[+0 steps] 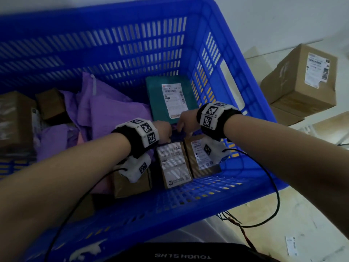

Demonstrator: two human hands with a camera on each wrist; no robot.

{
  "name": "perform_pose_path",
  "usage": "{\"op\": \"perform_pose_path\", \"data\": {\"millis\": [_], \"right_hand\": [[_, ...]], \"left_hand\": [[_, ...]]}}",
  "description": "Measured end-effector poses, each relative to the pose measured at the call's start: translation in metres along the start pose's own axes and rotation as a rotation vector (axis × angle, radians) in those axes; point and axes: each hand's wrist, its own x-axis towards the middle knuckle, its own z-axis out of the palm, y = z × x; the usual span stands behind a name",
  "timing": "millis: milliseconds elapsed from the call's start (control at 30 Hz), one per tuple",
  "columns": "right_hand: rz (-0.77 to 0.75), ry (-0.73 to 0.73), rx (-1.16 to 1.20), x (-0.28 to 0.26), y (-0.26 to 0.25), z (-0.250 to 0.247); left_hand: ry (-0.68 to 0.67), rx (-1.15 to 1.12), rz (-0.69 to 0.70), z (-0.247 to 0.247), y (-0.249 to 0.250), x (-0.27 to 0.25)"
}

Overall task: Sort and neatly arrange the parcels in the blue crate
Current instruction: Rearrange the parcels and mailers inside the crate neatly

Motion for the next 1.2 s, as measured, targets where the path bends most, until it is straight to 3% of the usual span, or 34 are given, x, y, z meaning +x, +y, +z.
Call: {"op": "perform_pose_path", "data": {"millis": [133,267,400,667,933,1067,1200], "right_hand": [[-0.110,0.029,0.107,-0.015,-0.019,-0.019],[-0.172,0.027,0.284,-0.022,-0.047,-0.024],[-0.217,-0.074,0.354,-0.021,-0.082,-0.015],[-0.164,-0.251,0.160,-0.010,-0.126,0.017],[-0.111,-0.306,0.337,-0.004,-0.115,0.025],[-0.085,-0.343,0.415,-0.002,-0.111,0.025],[-0.063,-0.359,0.463,-0.003,-0.110,0.027]], "left_hand": [[0.080,-0.064,0.011,-0.020,-0.024,-0.038],[0.106,-0.100,-0.069,-0.022,-0.048,-0.074],[0.105,-0.126,-0.125,-0.002,-0.063,-0.100],[-0.095,-0.060,-0.133,0.041,-0.064,-0.112],[-0.279,-0.162,-0.101,0.062,-0.057,-0.102],[-0.163,0.005,-0.094,0.068,-0.041,-0.101],[-0.101,0.026,-0.116,0.069,-0.037,-0.100]]}}
